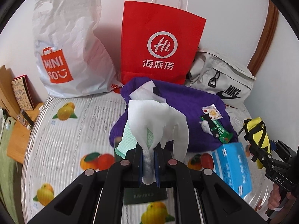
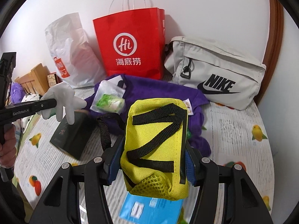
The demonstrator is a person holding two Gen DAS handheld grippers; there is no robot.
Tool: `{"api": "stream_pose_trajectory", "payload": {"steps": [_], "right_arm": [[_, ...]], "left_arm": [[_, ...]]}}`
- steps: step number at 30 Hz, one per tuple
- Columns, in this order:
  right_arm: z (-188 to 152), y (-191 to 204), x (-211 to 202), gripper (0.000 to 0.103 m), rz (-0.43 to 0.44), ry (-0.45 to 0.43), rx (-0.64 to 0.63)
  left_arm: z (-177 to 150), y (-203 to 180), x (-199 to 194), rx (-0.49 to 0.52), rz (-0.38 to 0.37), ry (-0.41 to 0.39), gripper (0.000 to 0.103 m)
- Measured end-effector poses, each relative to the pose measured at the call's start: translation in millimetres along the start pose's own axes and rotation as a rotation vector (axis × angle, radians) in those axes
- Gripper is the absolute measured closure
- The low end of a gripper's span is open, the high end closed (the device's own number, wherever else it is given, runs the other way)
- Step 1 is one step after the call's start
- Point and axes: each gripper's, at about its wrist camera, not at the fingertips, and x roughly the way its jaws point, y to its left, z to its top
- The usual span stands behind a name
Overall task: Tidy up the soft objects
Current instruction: 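Carry the white gloves and yellow pouch in both tools over the towel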
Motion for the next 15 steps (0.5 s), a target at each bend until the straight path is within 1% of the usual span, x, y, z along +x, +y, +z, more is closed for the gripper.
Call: {"api": "stream_pose_trajectory", "payload": {"steps": [11, 15], "right_arm": [[28.5, -13.6, 44.3, 0.046, -0.015, 0.008, 0.025], [38.0, -19.3, 61.2, 0.046, -0.023, 0.014, 0.026]], "left_arm": [[35.8, -6.4, 35.3, 0.034, -0.005, 0.003, 0.093], [47.2, -6.7, 54.1, 0.032, -0.004, 0.026, 0.093]]}}
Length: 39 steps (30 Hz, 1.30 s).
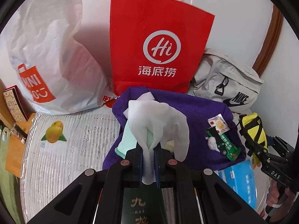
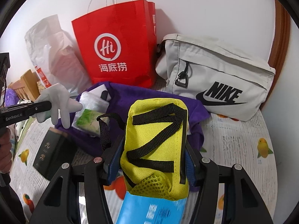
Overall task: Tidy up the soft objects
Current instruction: 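Carry the white gloves and yellow pouch in both tools over the towel, then open both tools to drop the gloves and yellow pouch onto the towel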
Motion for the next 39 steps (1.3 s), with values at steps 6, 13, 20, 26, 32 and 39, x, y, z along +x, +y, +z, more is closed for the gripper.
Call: {"api": "stream_pose_trajectory", "payload": {"steps": [6, 13, 20, 26, 32, 39], "right_arm": [[12.3, -4.1, 21.3, 0.046, -0.01, 0.015, 0.0], [19.9, -8.7, 52.4, 0.045, -0.012, 0.073, 0.001], [27.1, -9.5, 74.4, 0.045, -0.002, 0.116, -0.013], [29.3, -11.5, 92.4, 0.043, 0.001, 0.156, -0.018], [27.3, -13.8, 101.1, 0.036, -0.011, 0.177, -0.014], [28.3, -11.4, 100.3, 0.017, -0.046, 0.152, -0.043]], "left_arm": [[13.5, 0.9, 28.4, -0.002, -0.022, 0.034, 0.093], [29.1, -5.2, 61.0, -0.004, -0.065, 0.082, 0.093], [34.8, -20.0, 92.8, 0.022, -0.086, 0.135, 0.089], [37.6, -21.9, 106.7, 0.024, -0.083, 0.143, 0.083], [38.6, -19.5, 110.3, 0.029, -0.072, 0.133, 0.058], [42.5, -23.6, 94.8, 0.053, -0.055, 0.066, 0.021]]}}
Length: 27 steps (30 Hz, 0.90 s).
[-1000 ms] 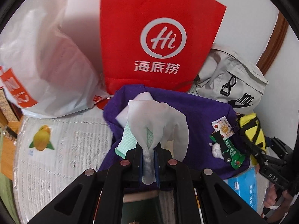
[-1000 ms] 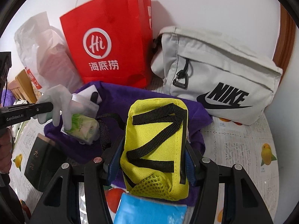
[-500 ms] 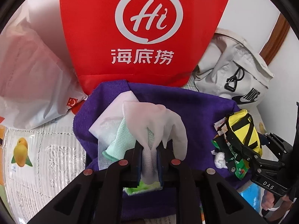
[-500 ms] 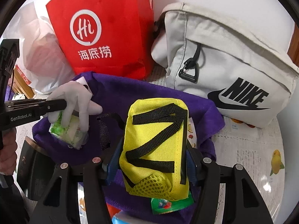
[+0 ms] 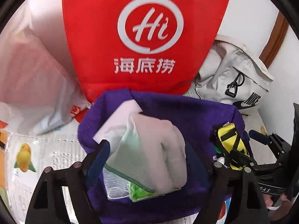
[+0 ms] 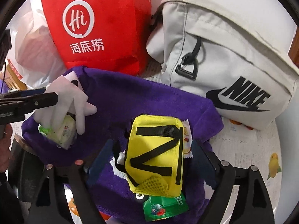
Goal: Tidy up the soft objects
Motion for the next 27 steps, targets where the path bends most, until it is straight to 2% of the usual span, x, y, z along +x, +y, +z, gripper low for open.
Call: {"api": "stream_pose_trajectory", "payload": {"steps": [6, 12, 18, 22, 25, 27], "right_arm": [[0.1, 4.1, -18.8, 0.017, -0.004, -0.018, 0.001], [-13.2, 12.3, -64.1, 0.017, -0.011, -0.069, 0.006], [-44.1, 21.7, -117.3, 0.017, -0.003, -0.109, 0.03], [-72.1, 29.1, -147.6, 0.017, -0.012, -0.135, 0.039], [-95.7, 36.2, -175.2, 0.017, -0.004, -0.144, 0.045], [-111.9, 41.3, -194.0, 0.017, 0.032, -0.152, 0.053]], "left_arm": [[-3.8, -1.5, -26.8, 0.013, 0.032, -0.015, 0.021], [-24.7, -5.1, -67.9, 0.013, 0.08, -0.031, 0.019], [-59.2, -6.8, -123.1, -0.008, 0.116, -0.066, 0.006], [-89.4, -19.4, -164.5, 0.014, 0.153, -0.115, 0.005], [-110.9, -32.4, -193.9, 0.03, 0.139, -0.142, 0.005], [-127.4, -40.2, -216.0, 0.025, 0.128, -0.172, 0.005]]}}
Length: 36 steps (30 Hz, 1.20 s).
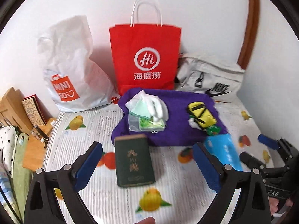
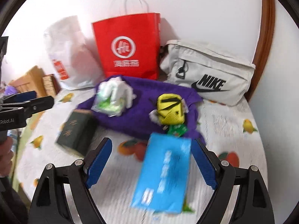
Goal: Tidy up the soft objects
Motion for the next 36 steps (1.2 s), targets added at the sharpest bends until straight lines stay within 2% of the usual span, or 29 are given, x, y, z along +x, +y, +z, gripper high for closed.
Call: {"api": "stream_pose_trajectory", "payload": {"steps": [2, 3, 6, 11, 20, 27, 36], "right_arm": [[-11.8, 5.0, -20.3, 0.013, 0.017, -0.018, 0.012], [-18.0, 7.8, -29.7, 0.009, 0.009, -0.027, 0.015], [-35.1, 17.9, -53.9, 0.007, -0.02, -0.055, 0.004], [-64.7, 28.7, -88.0, 0.001, -0.068, -0.088, 0.007], [-113.0, 32.9, -133.2, 0.0, -0.094, -0.13, 0.033], [-139.3, 28.9, -149.4, 0.0, -0.118, -0.141, 0.047], [-148.3, 28.8, -157.4, 0.0, -0.123, -0.164, 0.06]], "left_arm": [[-12.8, -3.2, -22.2, -0.012, -0.013, -0.025, 0.002], [-18.4, -5.2, -30.9, -0.015, -0.018, -0.035, 0.001], [-37.7, -11.3, -56.5, -0.025, -0.013, -0.066, 0.0], [-68.5, -22.3, -81.6, -0.007, 0.007, -0.055, 0.0], [-119.4, -33.6, -115.4, 0.002, 0.031, -0.077, 0.0], [-140.6, -28.7, -127.4, -0.024, 0.055, -0.075, 0.0], [-147.5, -28.6, -136.9, -0.02, 0.068, -0.091, 0.0]]}}
